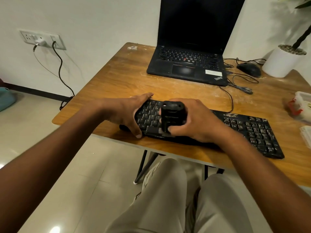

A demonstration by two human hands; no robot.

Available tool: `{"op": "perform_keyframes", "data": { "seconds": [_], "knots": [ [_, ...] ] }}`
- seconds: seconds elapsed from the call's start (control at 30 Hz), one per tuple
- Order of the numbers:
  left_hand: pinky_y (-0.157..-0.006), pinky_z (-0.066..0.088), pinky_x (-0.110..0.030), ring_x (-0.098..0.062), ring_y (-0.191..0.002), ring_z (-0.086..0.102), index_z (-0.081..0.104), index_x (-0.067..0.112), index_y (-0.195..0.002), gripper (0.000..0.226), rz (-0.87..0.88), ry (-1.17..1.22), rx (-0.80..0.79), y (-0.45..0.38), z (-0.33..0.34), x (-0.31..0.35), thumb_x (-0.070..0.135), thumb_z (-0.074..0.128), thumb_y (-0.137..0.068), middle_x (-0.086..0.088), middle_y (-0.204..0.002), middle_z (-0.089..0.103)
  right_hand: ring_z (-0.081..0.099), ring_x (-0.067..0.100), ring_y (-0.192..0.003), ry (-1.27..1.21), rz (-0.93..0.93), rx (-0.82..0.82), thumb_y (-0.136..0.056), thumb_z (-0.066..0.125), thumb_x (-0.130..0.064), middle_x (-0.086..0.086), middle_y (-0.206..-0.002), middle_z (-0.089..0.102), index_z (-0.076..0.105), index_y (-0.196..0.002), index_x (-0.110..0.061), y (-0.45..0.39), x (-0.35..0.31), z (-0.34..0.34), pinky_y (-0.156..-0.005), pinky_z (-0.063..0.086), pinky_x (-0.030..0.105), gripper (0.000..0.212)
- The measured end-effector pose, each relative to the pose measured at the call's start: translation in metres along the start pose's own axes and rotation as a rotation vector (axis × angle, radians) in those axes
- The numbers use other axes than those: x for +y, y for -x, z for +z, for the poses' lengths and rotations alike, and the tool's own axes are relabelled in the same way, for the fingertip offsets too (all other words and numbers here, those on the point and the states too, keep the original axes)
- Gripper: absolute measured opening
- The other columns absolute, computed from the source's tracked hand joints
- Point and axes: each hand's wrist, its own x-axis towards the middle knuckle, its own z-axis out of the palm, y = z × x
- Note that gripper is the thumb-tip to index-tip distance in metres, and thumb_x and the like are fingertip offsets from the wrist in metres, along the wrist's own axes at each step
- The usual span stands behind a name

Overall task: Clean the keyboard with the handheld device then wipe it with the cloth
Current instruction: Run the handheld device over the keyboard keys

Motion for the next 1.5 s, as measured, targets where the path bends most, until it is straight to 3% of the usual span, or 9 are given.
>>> {"op": "perform_keyframes", "data": {
  "seconds": [0.07,0.17,0.43,0.63,0.9,1.07,1.17,1.3,1.5],
  "knots": [
    [-0.102,0.039,-0.028,-0.011,-0.128,0.033,-0.01,0.046,-0.159,0.149,0.006,0.003,-0.007,-0.001,-0.001,0.001,0.021,0.098,-0.059,0.003,-0.163,0.021,0.063,-0.012,-0.092,0.042,0.066,-0.053,-0.072,0.087,-0.013,-0.018,-0.097,0.07,0.062,-0.103,-0.045,0.013,0.006,-0.022,-0.075,0.054,0.011,0.052],
    [-0.097,0.038,-0.024,-0.011,-0.126,0.033,-0.011,0.045,-0.159,0.149,0.014,-0.003,0.003,-0.002,-0.001,0.0,0.021,0.098,-0.06,0.003,-0.163,0.023,0.067,-0.001,-0.097,0.059,0.091,-0.045,-0.072,0.086,-0.01,-0.015,-0.103,0.072,0.066,-0.108,-0.041,0.023,0.008,-0.041,-0.081,0.057,0.021,0.051],
    [-0.113,0.04,-0.038,-0.013,-0.133,0.036,-0.008,0.047,-0.159,0.149,0.015,-0.011,0.004,0.002,0.0,0.001,0.026,0.099,-0.057,0.005,-0.16,0.028,0.064,0.003,-0.096,-0.033,-0.096,0.06,-0.075,0.085,-0.017,-0.013,-0.102,0.069,0.064,-0.115,-0.032,-0.005,-0.013,0.015,-0.084,0.056,0.02,0.048],
    [-0.103,0.039,-0.029,-0.011,-0.127,0.034,-0.01,0.045,-0.159,0.148,0.014,-0.003,0.006,0.0,0.0,0.002,0.021,0.098,-0.061,0.004,-0.163,0.022,0.063,-0.007,-0.096,0.101,0.057,-0.049,-0.072,0.087,-0.019,-0.017,-0.1,0.071,0.064,-0.107,-0.041,0.021,0.006,-0.027,-0.078,0.056,0.015,0.048],
    [-0.102,0.039,-0.029,-0.011,-0.126,0.033,-0.01,0.046,-0.159,0.148,0.008,0.003,0.008,0.0,0.0,0.003,0.02,0.098,-0.06,0.003,-0.163,0.023,0.068,0.007,-0.103,-0.134,0.041,0.114,-0.075,0.084,-0.008,-0.008,-0.109,0.072,0.067,-0.116,-0.028,0.014,0.003,-0.017,-0.087,0.061,0.031,0.05],
    [-0.104,0.04,-0.03,-0.011,-0.126,0.034,-0.01,0.046,-0.159,0.148,0.008,0.007,0.002,0.0,0.001,0.002,0.021,0.098,-0.06,0.003,-0.163,0.023,0.064,-0.002,-0.099,-0.025,0.004,0.046,-0.073,0.085,-0.017,-0.015,-0.101,0.07,0.065,-0.11,-0.039,0.016,0.008,-0.007,-0.081,0.056,0.016,0.047],
    [-0.104,0.039,-0.03,-0.011,-0.127,0.033,-0.011,0.045,-0.159,0.149,0.005,0.007,0.002,0.0,0.001,0.002,0.021,0.098,-0.06,0.003,-0.164,0.021,0.061,-0.012,-0.095,0.056,0.025,0.045,-0.073,0.086,-0.009,-0.019,-0.096,0.069,0.063,-0.101,-0.044,0.027,0.011,-0.025,-0.077,0.05,0.006,0.05],
    [-0.104,0.036,-0.029,-0.011,-0.128,0.032,-0.01,0.044,-0.159,0.149,0.007,0.01,0.001,0.0,0.0,0.001,0.021,0.097,-0.06,0.003,-0.164,0.02,0.069,0.004,-0.099,0.001,-0.039,0.141,-0.073,0.084,-0.012,-0.011,-0.104,0.073,0.07,-0.114,-0.031,0.028,0.003,-0.016,-0.086,0.06,0.029,0.047],
    [-0.117,0.033,-0.039,-0.023,-0.146,0.028,-0.011,0.043,-0.159,0.151,0.016,0.006,0.013,0.001,0.0,0.0,0.024,0.099,-0.057,0.002,-0.166,0.019,0.069,0.008,-0.094,0.067,-0.305,0.162,-0.077,0.082,-0.015,-0.007,-0.105,0.072,0.068,-0.125,-0.024,0.02,-0.006,0.049,-0.082,0.058,0.025,0.05]
  ]
}}
